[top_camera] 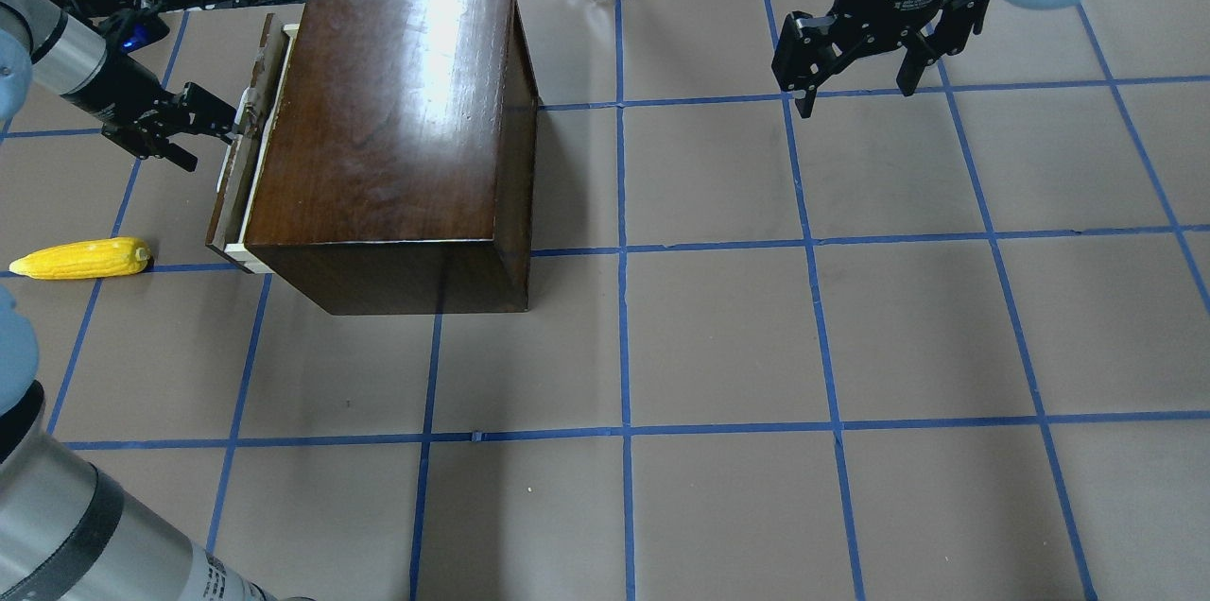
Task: Open drawer and put corn inside
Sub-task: 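Pull the drawer outward from the cabinet with the left gripper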
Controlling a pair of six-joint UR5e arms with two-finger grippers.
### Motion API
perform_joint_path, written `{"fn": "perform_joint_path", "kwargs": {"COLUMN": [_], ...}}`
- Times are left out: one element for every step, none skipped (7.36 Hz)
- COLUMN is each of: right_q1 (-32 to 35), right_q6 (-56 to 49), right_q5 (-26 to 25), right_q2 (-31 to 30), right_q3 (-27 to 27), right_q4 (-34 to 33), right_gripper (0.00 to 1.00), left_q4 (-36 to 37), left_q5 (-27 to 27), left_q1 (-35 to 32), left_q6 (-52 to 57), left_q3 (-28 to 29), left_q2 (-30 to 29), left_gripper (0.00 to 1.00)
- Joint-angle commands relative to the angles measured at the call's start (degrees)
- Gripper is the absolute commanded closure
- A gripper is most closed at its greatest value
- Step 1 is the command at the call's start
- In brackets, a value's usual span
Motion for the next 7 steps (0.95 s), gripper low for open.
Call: {"fn": "perform_joint_path", "kwargs": {"right_q1": [0.0, 0.0, 0.0, 0.0, 0.0, 0.0, 0.0], "right_q6": [0.0, 0.0, 0.0, 0.0, 0.0, 0.0, 0.0], "right_q5": [0.0, 0.0, 0.0, 0.0, 0.0, 0.0, 0.0], "right_q2": [0.0, 0.0, 0.0, 0.0, 0.0, 0.0, 0.0], "right_q3": [0.0, 0.0, 0.0, 0.0, 0.0, 0.0, 0.0], "right_q4": [0.04, -0.05, 0.04, 0.04, 0.04, 0.04, 0.04], "right_gripper": [0.0, 0.0, 0.0, 0.0, 0.0, 0.0, 0.0], "left_q4": [0.0, 0.0, 0.35, 0.35, 0.35, 0.35, 0.35], "left_q5": [0.0, 0.0, 0.0, 0.0, 0.0, 0.0, 0.0], "left_q1": [0.67, 0.75, 0.76, 0.76, 1.54, 2.42, 2.77], "left_q6": [0.2, 0.29, 0.2, 0.29, 0.29, 0.55, 0.64], "left_q3": [0.01, 0.09, 0.09, 0.44, 0.53, 0.53, 0.53], "left_q2": [-0.18, -0.18, -0.18, -0.18, -0.18, -0.27, -0.27], "left_gripper": [0.0, 0.0, 0.0, 0.0, 0.0, 0.0, 0.0]}}
